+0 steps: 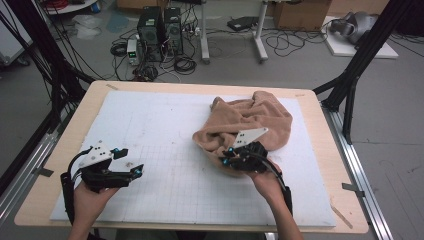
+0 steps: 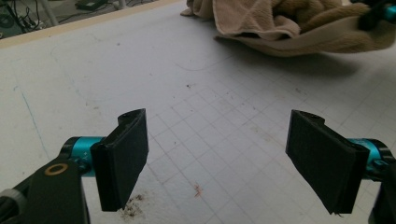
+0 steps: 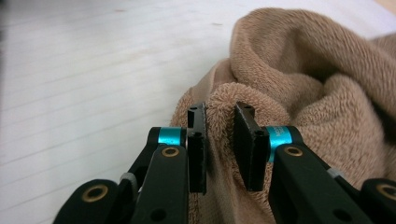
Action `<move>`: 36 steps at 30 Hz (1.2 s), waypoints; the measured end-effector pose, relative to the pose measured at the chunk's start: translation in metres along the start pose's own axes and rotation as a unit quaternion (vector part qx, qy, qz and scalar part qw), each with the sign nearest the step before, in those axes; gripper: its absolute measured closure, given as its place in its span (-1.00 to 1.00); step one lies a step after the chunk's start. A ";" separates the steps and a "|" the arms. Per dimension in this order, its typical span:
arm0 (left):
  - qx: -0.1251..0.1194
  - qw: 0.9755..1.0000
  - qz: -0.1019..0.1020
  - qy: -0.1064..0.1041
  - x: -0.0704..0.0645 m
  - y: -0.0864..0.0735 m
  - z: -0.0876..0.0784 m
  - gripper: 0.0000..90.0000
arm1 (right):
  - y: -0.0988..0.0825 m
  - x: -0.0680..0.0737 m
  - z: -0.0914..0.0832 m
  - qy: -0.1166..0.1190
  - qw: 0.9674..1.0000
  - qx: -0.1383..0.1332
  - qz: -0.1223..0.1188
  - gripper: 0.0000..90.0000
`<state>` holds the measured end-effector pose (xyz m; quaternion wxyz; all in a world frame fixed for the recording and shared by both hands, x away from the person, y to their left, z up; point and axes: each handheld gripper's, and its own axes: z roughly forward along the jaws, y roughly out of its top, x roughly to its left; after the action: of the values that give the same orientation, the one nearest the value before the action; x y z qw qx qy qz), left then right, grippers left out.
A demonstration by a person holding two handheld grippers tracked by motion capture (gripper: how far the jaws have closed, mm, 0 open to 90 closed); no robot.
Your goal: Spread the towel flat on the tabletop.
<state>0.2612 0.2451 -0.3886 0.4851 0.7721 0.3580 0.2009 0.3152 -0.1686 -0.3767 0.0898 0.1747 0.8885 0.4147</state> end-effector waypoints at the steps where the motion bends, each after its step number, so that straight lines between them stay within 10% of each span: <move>1: -0.002 1.000 -0.001 0.000 -0.001 0.000 0.000 -0.52 | 0.000 0.007 -0.002 0.011 1.000 -0.007 -0.002 0.69; 10: -0.004 1.000 0.010 -0.008 -0.009 0.003 0.004 -0.52 | -0.003 0.072 -0.012 0.091 0.995 -0.018 -0.038 0.67; 16: -0.001 1.000 0.018 -0.016 -0.014 0.005 0.012 -0.51 | -0.006 0.081 -0.020 0.103 0.994 -0.025 -0.036 0.27; 26: 0.005 0.998 0.033 -0.056 -0.031 0.018 0.040 -0.39 | -0.024 0.043 -0.050 0.003 0.999 -0.043 0.008 0.06; 36: 0.010 0.993 0.032 -0.112 -0.043 0.033 0.085 -0.34 | -0.059 -0.002 -0.047 -0.073 0.996 -0.015 0.057 -0.04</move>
<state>0.3002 0.1521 -0.3960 0.5075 0.8057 0.2788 0.1250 0.2886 -0.2375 -0.3927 0.1331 0.2533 0.8617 0.4190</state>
